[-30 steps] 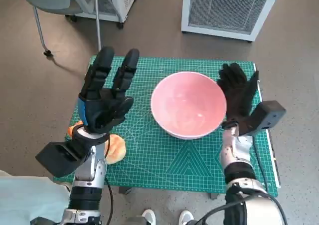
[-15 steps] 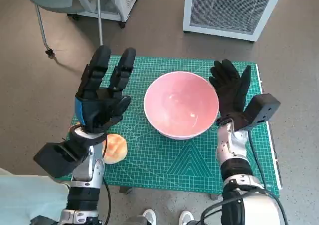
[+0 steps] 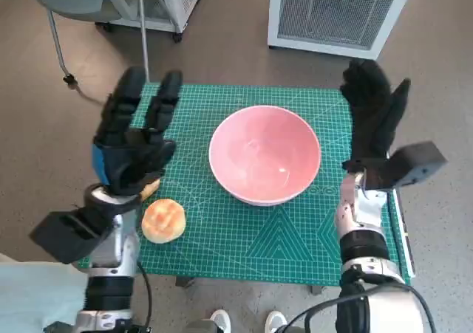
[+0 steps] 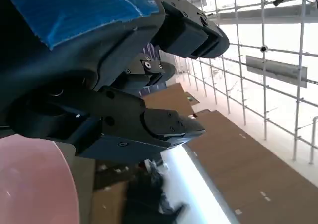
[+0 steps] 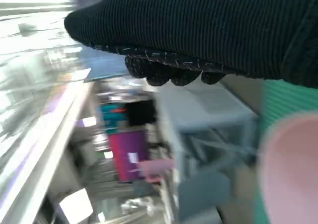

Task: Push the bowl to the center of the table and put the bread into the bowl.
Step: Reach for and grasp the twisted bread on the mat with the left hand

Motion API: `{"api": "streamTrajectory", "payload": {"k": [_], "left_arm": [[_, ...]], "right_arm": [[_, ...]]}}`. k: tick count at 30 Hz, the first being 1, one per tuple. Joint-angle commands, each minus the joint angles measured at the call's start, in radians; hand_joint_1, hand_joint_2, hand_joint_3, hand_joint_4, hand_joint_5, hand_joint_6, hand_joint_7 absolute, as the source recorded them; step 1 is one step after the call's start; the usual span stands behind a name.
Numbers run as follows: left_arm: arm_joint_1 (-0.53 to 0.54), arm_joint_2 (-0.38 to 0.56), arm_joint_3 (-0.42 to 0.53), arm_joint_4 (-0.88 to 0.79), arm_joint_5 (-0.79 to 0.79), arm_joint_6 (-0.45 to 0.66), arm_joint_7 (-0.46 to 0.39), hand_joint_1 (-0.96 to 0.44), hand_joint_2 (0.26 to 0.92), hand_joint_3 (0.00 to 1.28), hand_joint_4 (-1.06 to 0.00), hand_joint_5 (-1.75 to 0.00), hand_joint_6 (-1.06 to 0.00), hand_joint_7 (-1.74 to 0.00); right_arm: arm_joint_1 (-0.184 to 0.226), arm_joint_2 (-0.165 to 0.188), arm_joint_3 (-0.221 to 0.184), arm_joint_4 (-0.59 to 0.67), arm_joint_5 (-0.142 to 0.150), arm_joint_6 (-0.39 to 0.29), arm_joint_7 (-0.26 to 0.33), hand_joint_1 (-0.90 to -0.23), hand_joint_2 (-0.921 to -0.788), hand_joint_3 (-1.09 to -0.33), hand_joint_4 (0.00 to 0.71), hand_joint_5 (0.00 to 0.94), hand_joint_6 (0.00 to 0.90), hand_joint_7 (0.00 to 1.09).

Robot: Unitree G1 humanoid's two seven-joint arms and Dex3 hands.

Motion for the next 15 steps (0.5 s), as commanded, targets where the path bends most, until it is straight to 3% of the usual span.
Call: {"api": "streamTrajectory", "payload": {"k": [1,5,10,15], "left_arm": [[-0.006,0.119,0.041,-0.011,0.062,0.013,-0.001,-0.14,0.921,0.19,-0.34,0.0,-0.47,0.0],[0.005,0.253,0.057,-0.025,0.17,0.061,0.0,-0.18,0.921,0.18,-0.26,0.0,-0.41,0.0],[0.042,0.42,0.064,-0.111,0.262,0.259,-0.034,-0.22,0.916,0.1,-0.1,0.0,-0.34,0.0],[0.086,0.569,0.05,-0.234,0.376,0.489,-0.083,-0.24,0.823,0.02,-0.01,0.0,-0.2,0.0]], "right_arm": [[0.101,-0.004,0.062,-0.174,-0.04,-0.045,0.024,-0.467,-0.921,-0.823,0.267,0.006,0.03,0.59],[0.167,-0.008,0.113,-0.347,-0.042,-0.041,0.058,-0.489,-0.921,-0.817,0.268,0.005,0.007,0.63],[0.237,-0.015,0.157,-0.522,-0.039,-0.008,0.077,-0.5,-0.921,-0.813,0.27,0.006,0.0,0.66],[0.278,-0.018,0.175,-0.619,-0.057,0.015,0.062,-0.504,-0.921,-0.811,0.277,0.009,-0.001,0.68]]}}
